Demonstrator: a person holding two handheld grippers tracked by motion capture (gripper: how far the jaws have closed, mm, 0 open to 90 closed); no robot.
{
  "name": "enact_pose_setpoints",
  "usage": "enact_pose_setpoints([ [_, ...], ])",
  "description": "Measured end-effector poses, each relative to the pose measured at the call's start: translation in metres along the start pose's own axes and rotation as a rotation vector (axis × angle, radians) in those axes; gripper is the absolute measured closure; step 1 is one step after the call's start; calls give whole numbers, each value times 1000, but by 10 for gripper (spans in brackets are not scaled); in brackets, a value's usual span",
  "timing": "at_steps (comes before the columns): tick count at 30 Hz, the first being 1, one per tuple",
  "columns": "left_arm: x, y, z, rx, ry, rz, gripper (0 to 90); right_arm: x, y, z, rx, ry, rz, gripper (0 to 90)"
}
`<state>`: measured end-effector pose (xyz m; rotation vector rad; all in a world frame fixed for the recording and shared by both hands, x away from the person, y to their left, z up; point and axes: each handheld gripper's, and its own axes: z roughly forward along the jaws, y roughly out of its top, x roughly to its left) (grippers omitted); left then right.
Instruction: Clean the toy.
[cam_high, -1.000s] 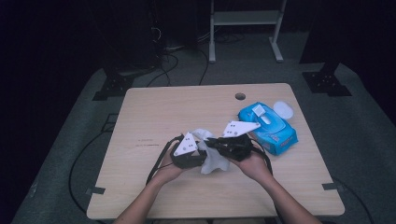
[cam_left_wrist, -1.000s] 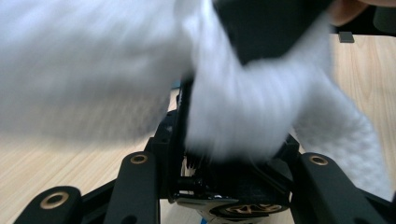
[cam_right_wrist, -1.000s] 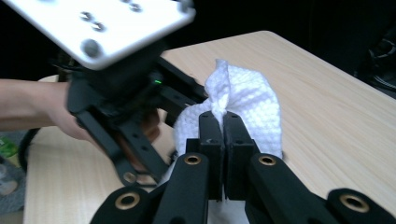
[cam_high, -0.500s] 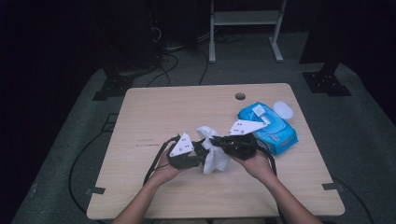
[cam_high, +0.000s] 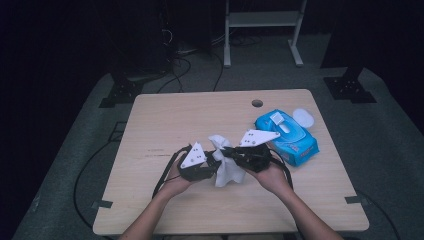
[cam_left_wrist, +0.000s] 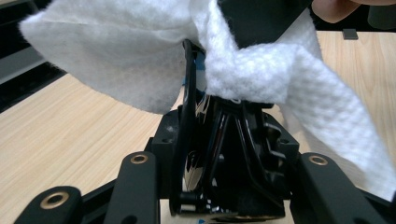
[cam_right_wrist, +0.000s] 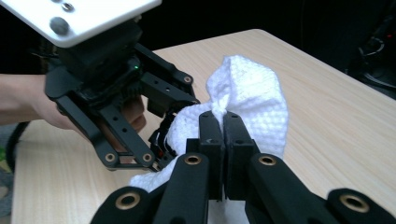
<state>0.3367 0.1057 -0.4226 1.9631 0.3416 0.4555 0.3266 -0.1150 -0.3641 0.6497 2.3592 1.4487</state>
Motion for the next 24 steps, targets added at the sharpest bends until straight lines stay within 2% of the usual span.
enact_pose_setpoints([
  [5,0,3,0,-7,-6,3,574,-1,-1,-2,-2,-14,-6,880],
  [12,1,5,2,-16,-10,-3,573,-5,-3,-5,-5,-25,27,881],
  [14,1,5,3,-21,-11,-5,573,-5,-3,-6,-3,-38,20,881],
  [19,3,5,5,-28,-28,-19,568,-5,-3,-8,5,-50,19,880],
  [20,5,4,6,-32,-42,-37,565,-5,-3,-8,6,-50,22,880],
  [24,8,-1,9,-17,-58,-47,560,-5,-3,-7,7,-54,19,881],
])
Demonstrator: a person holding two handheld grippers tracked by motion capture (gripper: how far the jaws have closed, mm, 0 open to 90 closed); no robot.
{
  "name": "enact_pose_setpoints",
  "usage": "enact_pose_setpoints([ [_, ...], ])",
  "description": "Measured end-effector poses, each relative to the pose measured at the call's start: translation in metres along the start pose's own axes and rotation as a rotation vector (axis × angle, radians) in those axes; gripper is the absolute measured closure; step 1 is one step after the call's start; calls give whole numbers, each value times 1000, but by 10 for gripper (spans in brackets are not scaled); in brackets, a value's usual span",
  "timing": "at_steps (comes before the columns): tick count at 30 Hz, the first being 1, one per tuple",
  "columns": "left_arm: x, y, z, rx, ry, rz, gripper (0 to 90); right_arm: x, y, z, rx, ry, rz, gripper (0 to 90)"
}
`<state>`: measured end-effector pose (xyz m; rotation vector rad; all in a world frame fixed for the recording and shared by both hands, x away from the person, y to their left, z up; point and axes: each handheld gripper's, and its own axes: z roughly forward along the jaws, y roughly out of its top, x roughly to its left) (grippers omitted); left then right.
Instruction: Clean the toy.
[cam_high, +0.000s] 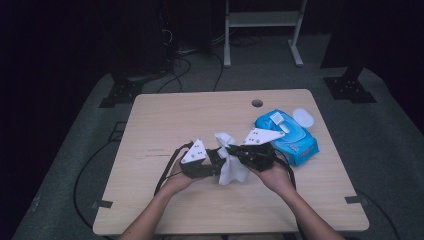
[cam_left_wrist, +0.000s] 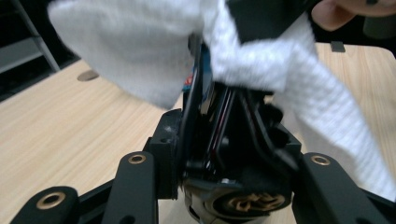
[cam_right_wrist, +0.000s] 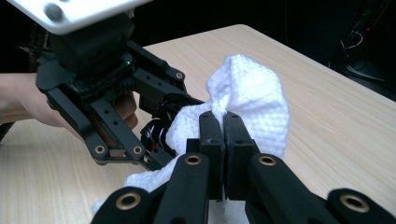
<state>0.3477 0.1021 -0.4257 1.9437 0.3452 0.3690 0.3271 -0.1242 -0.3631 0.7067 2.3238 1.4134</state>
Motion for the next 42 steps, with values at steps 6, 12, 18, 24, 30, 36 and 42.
enact_pose_setpoints([
  [6,4,-10,6,33,-10,-13,531,0,0,0,5,-7,0,880],
  [12,5,-19,15,99,-14,4,536,-3,0,-2,10,-18,5,881],
  [18,3,-18,14,102,4,16,566,-6,-3,-4,12,-24,17,881],
  [24,1,-21,5,101,6,23,567,-7,-7,-2,7,-18,35,881],
  [30,2,-26,-3,108,18,31,567,-10,-15,4,2,-10,78,881],
  [36,2,-26,-5,112,30,38,567,-14,-18,7,-1,-4,101,880],
  [42,3,-27,-5,121,41,48,566,-17,-23,8,6,-8,118,880],
])
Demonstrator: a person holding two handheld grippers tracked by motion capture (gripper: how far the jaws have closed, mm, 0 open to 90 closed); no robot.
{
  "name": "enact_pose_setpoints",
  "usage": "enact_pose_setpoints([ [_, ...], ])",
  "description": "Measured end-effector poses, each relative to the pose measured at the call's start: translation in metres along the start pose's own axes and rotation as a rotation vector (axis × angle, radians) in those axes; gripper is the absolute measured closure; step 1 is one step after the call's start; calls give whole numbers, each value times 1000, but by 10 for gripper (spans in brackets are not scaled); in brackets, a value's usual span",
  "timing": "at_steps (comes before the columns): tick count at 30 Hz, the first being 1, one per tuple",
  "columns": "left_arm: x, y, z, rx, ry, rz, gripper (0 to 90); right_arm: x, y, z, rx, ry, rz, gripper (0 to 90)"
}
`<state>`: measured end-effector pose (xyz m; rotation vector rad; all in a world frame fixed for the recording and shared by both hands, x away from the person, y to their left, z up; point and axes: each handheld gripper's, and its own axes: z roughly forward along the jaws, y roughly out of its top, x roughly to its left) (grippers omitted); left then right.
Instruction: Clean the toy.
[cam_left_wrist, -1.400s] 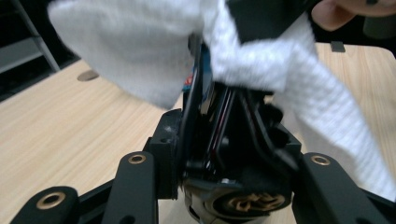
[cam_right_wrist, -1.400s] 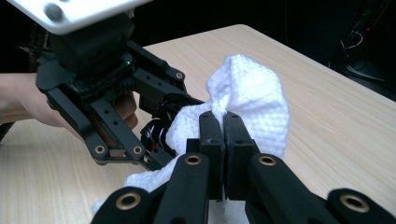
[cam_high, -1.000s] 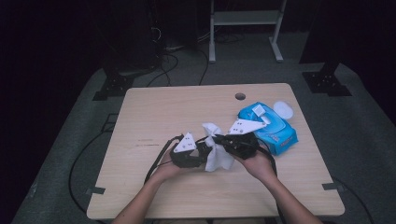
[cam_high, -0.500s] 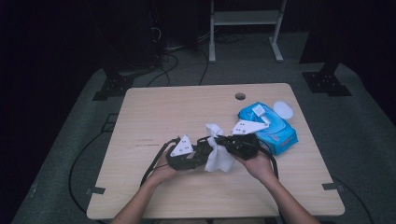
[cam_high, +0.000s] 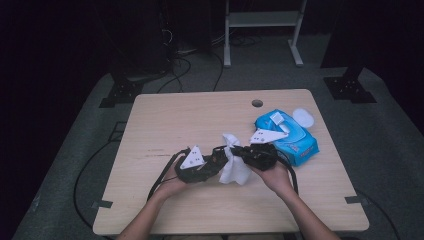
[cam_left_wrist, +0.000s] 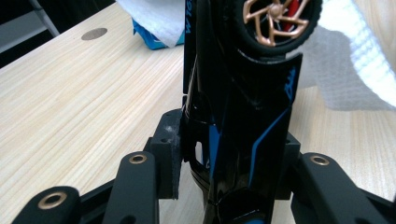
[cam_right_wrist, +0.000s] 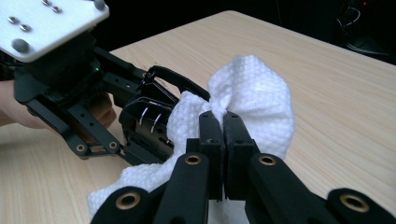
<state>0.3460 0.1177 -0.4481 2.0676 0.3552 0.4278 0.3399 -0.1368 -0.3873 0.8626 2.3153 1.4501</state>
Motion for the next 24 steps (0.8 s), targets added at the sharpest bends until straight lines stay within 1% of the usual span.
enact_pose_setpoints([
  [5,0,-1,-1,7,5,1,567,-3,-3,2,2,0,17,880],
  [11,3,-4,-5,29,31,5,567,-7,-7,6,11,3,39,880],
  [15,3,-4,-5,39,42,18,567,-11,-9,8,10,8,57,879],
  [21,3,-4,-4,52,47,22,567,-14,-11,12,24,7,59,879],
  [24,3,-5,-4,60,38,25,567,-16,-14,13,27,7,73,879],
])
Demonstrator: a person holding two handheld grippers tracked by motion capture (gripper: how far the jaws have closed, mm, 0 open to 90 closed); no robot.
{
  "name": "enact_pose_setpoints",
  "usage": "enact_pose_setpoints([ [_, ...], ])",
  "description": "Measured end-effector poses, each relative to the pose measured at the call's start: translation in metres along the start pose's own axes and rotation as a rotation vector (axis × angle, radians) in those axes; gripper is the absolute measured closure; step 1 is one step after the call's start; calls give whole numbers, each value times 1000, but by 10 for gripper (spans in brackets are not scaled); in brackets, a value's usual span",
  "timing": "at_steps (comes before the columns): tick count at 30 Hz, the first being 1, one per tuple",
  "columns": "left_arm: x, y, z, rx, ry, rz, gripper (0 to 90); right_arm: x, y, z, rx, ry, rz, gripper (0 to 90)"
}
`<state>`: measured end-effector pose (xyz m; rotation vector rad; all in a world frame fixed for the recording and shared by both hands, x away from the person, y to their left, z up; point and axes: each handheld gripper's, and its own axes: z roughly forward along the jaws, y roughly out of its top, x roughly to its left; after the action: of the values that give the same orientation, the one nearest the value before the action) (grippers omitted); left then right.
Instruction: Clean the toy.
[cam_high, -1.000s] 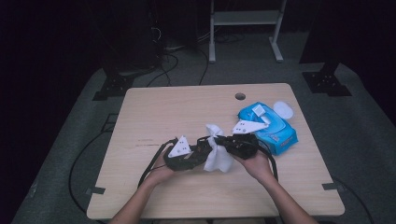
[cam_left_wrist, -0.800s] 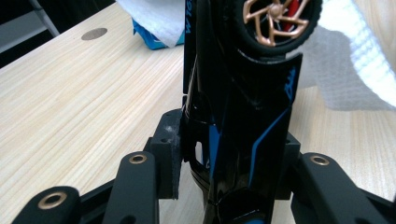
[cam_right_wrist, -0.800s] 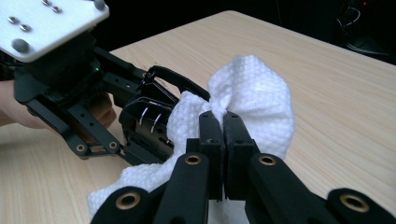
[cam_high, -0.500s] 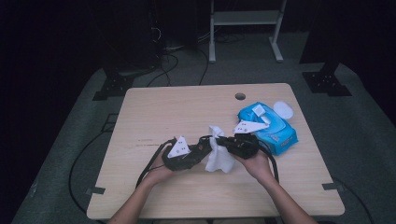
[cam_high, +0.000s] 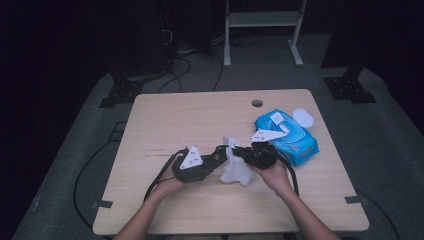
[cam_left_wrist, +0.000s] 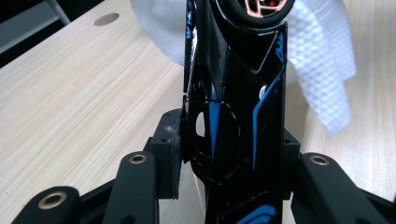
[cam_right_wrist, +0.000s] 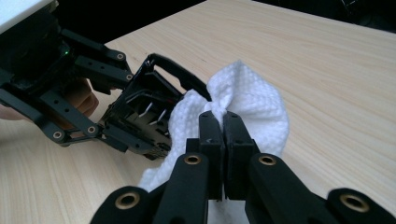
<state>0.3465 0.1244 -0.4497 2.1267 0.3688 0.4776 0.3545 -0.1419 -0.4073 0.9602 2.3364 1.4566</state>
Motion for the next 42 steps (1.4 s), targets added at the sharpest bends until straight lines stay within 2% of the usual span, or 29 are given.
enact_pose_setpoints([
  [13,1,-5,3,40,11,4,567,-6,-15,11,22,22,41,879],
  [15,3,-7,5,75,20,11,567,-9,-18,14,24,32,63,879],
  [18,4,-10,7,95,24,7,566,-11,-19,15,23,32,68,879],
  [21,6,-14,10,109,40,12,565,-12,-18,13,15,34,73,879],
  [23,7,-15,12,122,44,14,564,-11,-16,11,-10,49,90,879],
  [26,10,-15,16,129,52,14,564,-9,-10,11,-26,66,89,879],
  [30,12,-14,18,132,59,18,563,-4,-2,21,-29,89,81,878],
  [36,10,-16,17,118,59,9,559,1,-3,44,34,111,66,879],
  [38,10,-17,15,108,57,10,557,3,-6,46,64,102,56,879],
  [42,8,-16,14,104,61,14,555,2,-9,46,68,106,61,879],
])
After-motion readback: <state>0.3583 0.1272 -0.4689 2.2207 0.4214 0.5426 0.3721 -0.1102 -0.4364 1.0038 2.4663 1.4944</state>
